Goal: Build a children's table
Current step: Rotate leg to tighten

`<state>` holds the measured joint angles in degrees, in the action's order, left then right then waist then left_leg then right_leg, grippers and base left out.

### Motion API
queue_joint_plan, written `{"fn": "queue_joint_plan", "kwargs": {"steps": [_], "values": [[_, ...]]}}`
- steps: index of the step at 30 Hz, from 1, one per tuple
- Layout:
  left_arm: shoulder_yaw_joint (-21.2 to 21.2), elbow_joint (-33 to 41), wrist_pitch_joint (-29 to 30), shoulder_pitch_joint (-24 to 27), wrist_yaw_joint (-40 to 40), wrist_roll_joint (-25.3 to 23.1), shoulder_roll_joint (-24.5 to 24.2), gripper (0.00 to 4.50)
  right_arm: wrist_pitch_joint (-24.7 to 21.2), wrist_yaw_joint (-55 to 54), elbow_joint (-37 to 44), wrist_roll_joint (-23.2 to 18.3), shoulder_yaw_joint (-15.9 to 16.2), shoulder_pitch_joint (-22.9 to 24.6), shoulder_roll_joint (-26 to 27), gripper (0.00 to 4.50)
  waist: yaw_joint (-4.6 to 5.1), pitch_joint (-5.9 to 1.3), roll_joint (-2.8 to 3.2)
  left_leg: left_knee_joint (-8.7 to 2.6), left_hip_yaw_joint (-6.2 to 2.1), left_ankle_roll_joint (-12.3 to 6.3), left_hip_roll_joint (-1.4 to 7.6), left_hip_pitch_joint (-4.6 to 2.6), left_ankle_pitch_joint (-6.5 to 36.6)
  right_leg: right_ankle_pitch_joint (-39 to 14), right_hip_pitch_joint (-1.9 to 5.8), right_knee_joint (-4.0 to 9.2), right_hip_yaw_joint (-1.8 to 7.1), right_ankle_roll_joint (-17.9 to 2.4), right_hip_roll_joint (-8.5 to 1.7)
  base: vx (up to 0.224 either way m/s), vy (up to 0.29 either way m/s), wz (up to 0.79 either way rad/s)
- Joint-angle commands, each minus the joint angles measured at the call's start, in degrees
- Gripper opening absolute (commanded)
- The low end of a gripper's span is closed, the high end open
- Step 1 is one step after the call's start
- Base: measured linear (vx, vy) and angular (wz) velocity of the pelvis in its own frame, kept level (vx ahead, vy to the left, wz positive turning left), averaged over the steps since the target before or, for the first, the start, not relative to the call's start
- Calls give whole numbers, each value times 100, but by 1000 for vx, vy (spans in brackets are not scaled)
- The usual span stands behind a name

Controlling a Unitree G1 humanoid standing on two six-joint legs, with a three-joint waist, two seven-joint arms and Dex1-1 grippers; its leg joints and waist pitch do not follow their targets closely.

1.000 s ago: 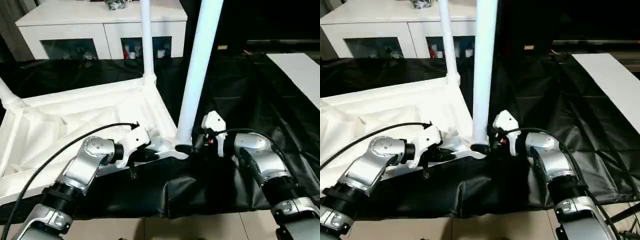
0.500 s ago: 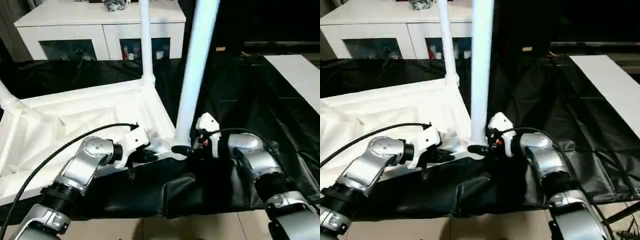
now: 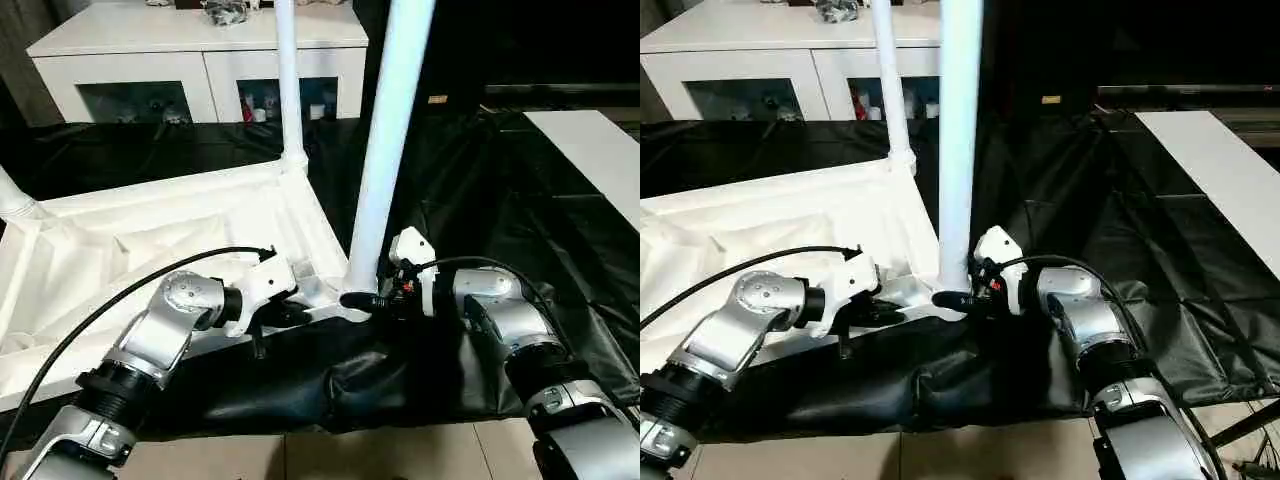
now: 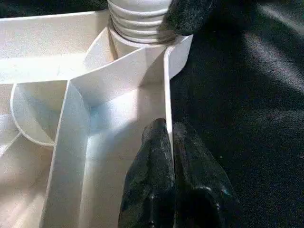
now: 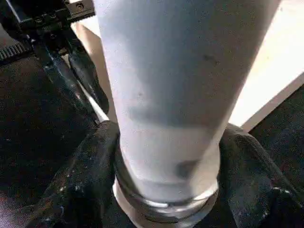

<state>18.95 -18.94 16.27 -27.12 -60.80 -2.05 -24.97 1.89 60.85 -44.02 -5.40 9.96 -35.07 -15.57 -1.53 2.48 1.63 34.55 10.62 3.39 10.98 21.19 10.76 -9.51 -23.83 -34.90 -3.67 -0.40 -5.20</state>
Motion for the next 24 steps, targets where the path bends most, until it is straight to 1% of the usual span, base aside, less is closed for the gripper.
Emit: {"fn": "queue_joint_plan", "kwargs": {"steps": [1, 2, 3, 4, 5, 6, 7, 8, 9, 10, 11, 12, 13, 14, 15, 16, 17, 18, 19, 20, 21, 22, 24], "values": [[169, -273, 209, 140, 67, -214, -24, 0, -100, -739, -199, 206, -149, -92, -35, 268, -25, -330, -35, -429, -64, -293, 174, -26, 1408, -1500, 306, 414, 204, -1454, -261, 0, 0, 0], [61, -505, 259, 20, 490, -256, 202, 0, -238, -1372, -193, 222, -281, -27, 163, 268, -9, -301, -52, -442, -63, -212, 169, -55, 1652, -1918, 281, 459, 204, -1341, -258, 0, 0, 0], [45, -546, 264, -1, 557, -264, 238, 0, -266, -1466, -186, 214, -308, -14, 201, 267, 0, -286, -74, -444, -71, -127, 150, -85, 1817, -2350, 263, 506, 205, -1194, -265, 0, 0, 0], [-63, -888, 316, -185, 1031, -315, 506, 0, -472, -2240, -99, 203, -478, 110, 504, 267, -2, -289, -96, -454, -86, -76, 153, -93, 1889, -2628, 254, 536, 203, -1056, -273, 0, 0, 0], [-72, -920, 321, -203, 1072, -319, 530, 0, -490, -2311, -89, 203, -492, 122, 532, 267, -5, -270, -79, -455, -83, -38, 140, -106, 1908, -2767, 225, 566, 208, -975, -265, 0, 0, 0], [-147, -1162, 368, -343, 1381, -335, 711, 0, -607, -2811, -36, 236, -567, 204, 730, 267, -4, -266, -75, -465, -102, 33, 143, -130, 2053, -3015, 201, 596, 195, -856, -273, 0, 0, 0], [-192, -1287, 399, -418, 1546, -333, 808, 0, -651, -3045, -22, 270, -586, 240, 822, 267, -2, -269, -103, -476, -114, 48, 142, -128, 2106, -3120, 209, 609, 183, -789, -278, 0, 0, 0], [-247, -1437, 437, -511, 1743, -327, 925, 0, -699, -3314, -11, 314, -602, 279, 929, 267, 2, -263, -96, -484, -128, 93, 138, -147, 2228, -3310, 186, 629, 168, -674, -278, 0, 0, 0], [-297, -1631, 464, -635, 1990, -336, 1065, 0, -722, -3573, -62, 344, -615, 299, 1059, 267, 8, -251, -83, -485, -137, 99, 125, -173, 2396, -3508, 157, 680, 147, -584, -280, 0, 0, 0], [-334, -1838, 467, -770, 2236, -357, 1196, 0, -737, -3929, -150, 450, -594, 284, 1159, 267, 12, -245, -32, -500, -165, 115, 128, -196, 2577, -3586, 163, 707, 119, -530, -287, 0, 0, 0], [-352, -1957, 464, -849, 2380, -372, 1268, 0, -740, -4111, -216, 488, -594, 261, 1214, 267, 31, -235, -30, -517, -166, 122, 130, -193, 2654, -3622, 159, 741, 106, -511, -284, 0, 0, 0], [-378, -2174, 451, -996, 2648, -406, 1395, 0, -736, -4405, -359, 519, -614, 193, 1308, 267, 51, -250, -33, -529, -188, 157, 122, -190, 2741, -3590, 183, 753, 78, -452, -278, 0, 0, 0], [-402, -2355, 433, -1117, 2842, -420, 1498, 0, -732, -4692, -492, 534, -652, 121, 1380, 267, 43, -256, -31, -529, -191, 160, 120, -227, 2806, -3584, 169, 771, 66, -444, -277, 0, 0, 0], [-399, -2648, 407, -1312, 3087, -463, 1646, 0, -674, -5193, -745, 520, -749, -27, 1487, 267, 67, -245, -26, -537, -195, 134, 117, -243, 2925, -3562, 159, 805, 45, -442, -271, 0, 0, 0], [-383, -2783, 364, -1405, 3187, -495, 1707, 0, -649, -5375, -870, 482, -803, -114, 1535, 267, 85, -243, 2, -537, -207, 165, 107, -281, 3096, -3575, 133, 835, 23, -421, -255, 0, 0, 0], [-382, -2821, 350, -1429, 3210, -505, 1723, 0, -646, -5422, -895, 477, -816, -133, 1548, 267, 98, -244, 2, -537, -234, 140, 95, -296, 3237, -3583, 151, 864, -19, -374, -260, -43, 52, -2], [-386, -2957, 288, -1509, 3265, -547, 1776, 0, -653, -5574, -961, 471, -863, -194, 1594, 267, 112, -236, 6, -548, -239, 107, 90, -285, 3269, -3561, 160, 883, -34, -351, -256, -43, 52, -2], [-385, -3004, 256, -1539, 3264, -563, 1795, 0, -660, -5614, -987, 467, -881, -225, 1609, 267, 116, -241, 29, -585, -256, 80, 104, -269, 3317, -3436, 199, 885, -34, -350, -261, -14, 53, -4], [-385, -3004, 256, -1539, 3264, -563, 1795, 0, -660, -5614, -987, 467, -881, -225, 1609, 267, 112, -251, 35, -597, -270, 79, 113, -255, 3304, -3343, 219, 863, -21, -381, -281, 0, 0, 0], [-366, -3128, 148, -1603, 3148, -586, 1817, 0, -651, -5296, -833, 336, -981, -207, 1678, 302, 119, -246, 60, -620, -273, 77, 121, -252, 3373, -3219, 220, 866, -12, -439, -281, 0, 0, 0], [-340, -3106, 124, -1587, 3041, -586, 1797, 0, -601, -5121, -726, 268, -1018, -180, 1684, 323, 121, -254, 34, -618, -264, 58, 120, -265, 3412, -3138, 214, 875, 3, -472, -286, 0, 0, 0], [-320, -3139, 92, -1597, 2996, -578, 1793, 0, -564, -5044, -658, 233, -1042, -161, 1691, 337, 117, -254, 23, -624, -254, 26, 113, -244, 3356, -3064, 217, 867, 26, -516, -291, 0, 0, 0], [-244, -3147, 56, -1573, 2814, -569, 1726, 0, -449, -4829, -535, 187, -1024, -151, 1624, 347, 95, -270, 7, -626, -248, -24, 116, -217, 3201, -2971, 232, 831, 56, -594, -319, 0, 0, 0]]}}
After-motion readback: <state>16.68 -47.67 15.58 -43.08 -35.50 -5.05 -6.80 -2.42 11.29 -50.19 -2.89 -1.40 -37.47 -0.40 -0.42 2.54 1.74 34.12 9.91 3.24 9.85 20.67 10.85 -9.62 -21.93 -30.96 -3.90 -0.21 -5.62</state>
